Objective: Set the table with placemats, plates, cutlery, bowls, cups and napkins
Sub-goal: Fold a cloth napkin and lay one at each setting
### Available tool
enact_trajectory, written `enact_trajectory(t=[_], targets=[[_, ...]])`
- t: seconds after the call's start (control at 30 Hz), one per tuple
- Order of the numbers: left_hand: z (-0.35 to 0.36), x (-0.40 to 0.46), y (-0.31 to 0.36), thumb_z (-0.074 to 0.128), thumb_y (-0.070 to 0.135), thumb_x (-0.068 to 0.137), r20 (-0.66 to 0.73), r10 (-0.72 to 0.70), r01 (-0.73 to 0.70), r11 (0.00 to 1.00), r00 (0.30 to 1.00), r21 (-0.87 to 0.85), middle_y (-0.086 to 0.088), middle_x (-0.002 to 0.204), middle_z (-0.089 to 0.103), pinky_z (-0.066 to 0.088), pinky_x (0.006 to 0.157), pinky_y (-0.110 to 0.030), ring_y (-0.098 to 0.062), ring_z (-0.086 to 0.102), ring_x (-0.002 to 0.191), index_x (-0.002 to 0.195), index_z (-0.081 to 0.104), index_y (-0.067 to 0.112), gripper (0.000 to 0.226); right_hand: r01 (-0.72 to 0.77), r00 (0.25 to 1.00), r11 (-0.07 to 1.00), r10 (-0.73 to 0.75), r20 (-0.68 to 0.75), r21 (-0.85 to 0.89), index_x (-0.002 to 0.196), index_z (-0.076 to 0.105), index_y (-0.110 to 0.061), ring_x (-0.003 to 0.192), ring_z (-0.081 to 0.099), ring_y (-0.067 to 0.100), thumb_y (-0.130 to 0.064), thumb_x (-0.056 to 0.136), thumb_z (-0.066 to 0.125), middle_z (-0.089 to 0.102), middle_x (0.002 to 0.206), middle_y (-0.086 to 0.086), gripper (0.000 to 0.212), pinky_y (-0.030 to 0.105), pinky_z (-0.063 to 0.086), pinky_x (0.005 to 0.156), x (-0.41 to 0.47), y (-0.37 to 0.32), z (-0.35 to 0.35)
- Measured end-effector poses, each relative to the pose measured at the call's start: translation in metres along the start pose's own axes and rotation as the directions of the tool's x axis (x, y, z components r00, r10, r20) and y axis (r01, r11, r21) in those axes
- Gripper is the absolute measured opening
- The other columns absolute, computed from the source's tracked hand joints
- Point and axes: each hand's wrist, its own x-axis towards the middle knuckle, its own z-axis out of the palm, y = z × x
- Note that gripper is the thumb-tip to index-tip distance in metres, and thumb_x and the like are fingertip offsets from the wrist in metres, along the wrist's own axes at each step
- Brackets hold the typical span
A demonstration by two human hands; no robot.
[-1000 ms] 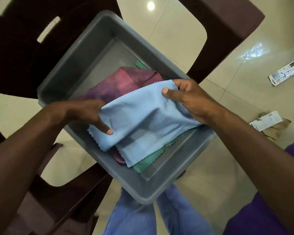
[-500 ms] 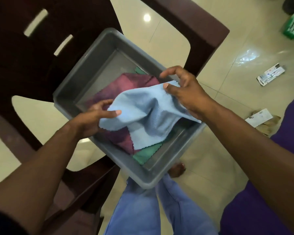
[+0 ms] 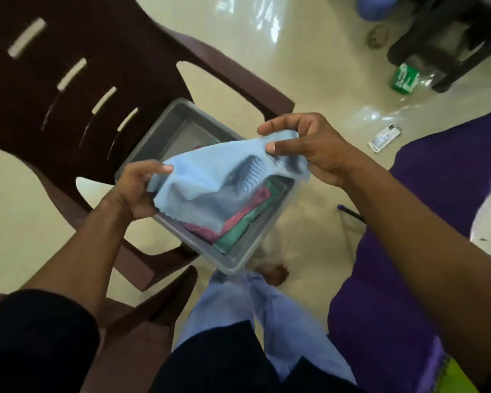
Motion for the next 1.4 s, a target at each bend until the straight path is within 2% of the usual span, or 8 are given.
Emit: enact_trajectory(t=[0.13,0.27,0.43,0.53,0.9,1.07,1.23,1.4], targets=[[0.050,-0.022,0.007,0.043,0.081,0.092,0.261,0.127,-0.011,0.915,0.957,-0.403,-0.017,0.161,0.041,0.032,0.122,-0.053,-0.038,0.039,0.148,0.163,0.027,0.014,0.099,0.047,0.998,0.987,-0.041,-0.040,0.153,0.118,0.072,-0.005,0.100,0.069,0.021,0.003,0.081,0.078,0.074,0.112,0.010,0.038,0.033,0.058,0.089,-0.044,-0.032,-0.017],[0.101,-0.020,0.001,0.039,0.095,0.080,0.475,0.171,0.062,0.898,0.863,-0.435,-0.016,0.172,0.013,0.005,0.128,-0.057,-0.038,0.009,0.159,0.165,0.016,0.012,0.121,0.083,0.988,0.958,-0.042,-0.151,0.275,0.128,0.067,-0.002,0.107,0.068,0.027,0.002,0.080,0.078,0.072,0.120,0.017,0.050,0.040,0.057,0.098,-0.080,-0.043,-0.037],[0.144,-0.015,0.007,0.068,0.046,0.095,0.309,0.064,-0.016,0.988,0.949,-0.156,-0.015,0.146,0.060,0.050,0.109,-0.046,-0.033,0.058,0.134,0.145,0.059,0.009,0.062,0.150,0.963,0.936,-0.065,-0.263,0.319,0.130,0.066,-0.006,0.108,0.070,0.025,0.003,0.077,0.077,0.073,0.118,0.013,0.054,0.036,0.060,0.089,-0.133,-0.052,-0.070],[0.169,-0.006,0.024,0.063,0.014,0.096,0.254,0.062,-0.094,0.989,0.965,0.116,-0.016,0.133,0.067,0.059,0.092,-0.038,-0.029,0.068,0.115,0.145,0.056,0.005,0.050,0.190,0.936,0.940,-0.087,-0.340,0.283,0.129,0.066,-0.005,0.106,0.070,0.022,0.009,0.079,0.074,0.073,0.116,0.010,0.052,0.030,0.059,0.084,-0.163,-0.052,-0.089],[0.281,0.018,0.068,0.094,0.017,0.067,0.017,0.385,-0.345,0.805,0.923,0.484,-0.014,0.112,0.076,0.061,0.073,-0.031,-0.028,0.072,0.100,0.127,0.066,0.008,0.067,0.162,0.734,0.987,-0.109,-0.671,0.017,0.107,0.076,-0.016,0.096,0.070,0.018,-0.007,0.081,0.083,0.075,0.107,0.006,0.028,0.031,0.060,0.080,-0.264,-0.041,-0.137],[0.317,0.023,0.070,0.093,0.021,0.075,0.045,0.554,-0.418,0.571,0.832,0.706,-0.015,0.096,0.077,0.061,0.070,-0.039,-0.024,0.076,0.086,0.118,0.061,0.024,0.054,0.140,0.632,0.990,-0.107,-0.768,-0.022,0.095,0.076,-0.020,0.094,0.070,0.023,-0.004,0.082,0.082,0.074,0.100,0.003,0.021,0.038,0.058,0.078,-0.302,-0.027,-0.146],[0.343,0.016,0.080,0.089,0.014,0.078,0.289,0.545,-0.506,0.303,0.787,0.808,0.002,0.075,0.077,0.049,0.055,-0.014,-0.004,0.066,0.063,0.089,0.081,0.017,0.013,0.088,0.568,0.988,-0.152,-0.809,-0.124,0.100,0.075,-0.018,0.100,0.069,0.016,-0.003,0.083,0.080,0.073,0.103,0.002,0.023,0.033,0.058,0.088,-0.328,-0.018,-0.141],[0.387,0.019,0.077,0.088,0.016,0.081,0.425,0.516,-0.552,0.116,0.743,0.825,0.009,0.087,0.080,0.056,0.081,-0.025,-0.007,0.075,0.084,0.094,0.084,0.026,0.018,0.013,0.486,0.975,-0.201,-0.851,-0.223,0.106,0.075,-0.019,0.110,0.064,0.014,0.003,0.080,0.079,0.072,0.113,-0.001,0.034,0.023,0.051,0.090,-0.367,-0.013,-0.145]])
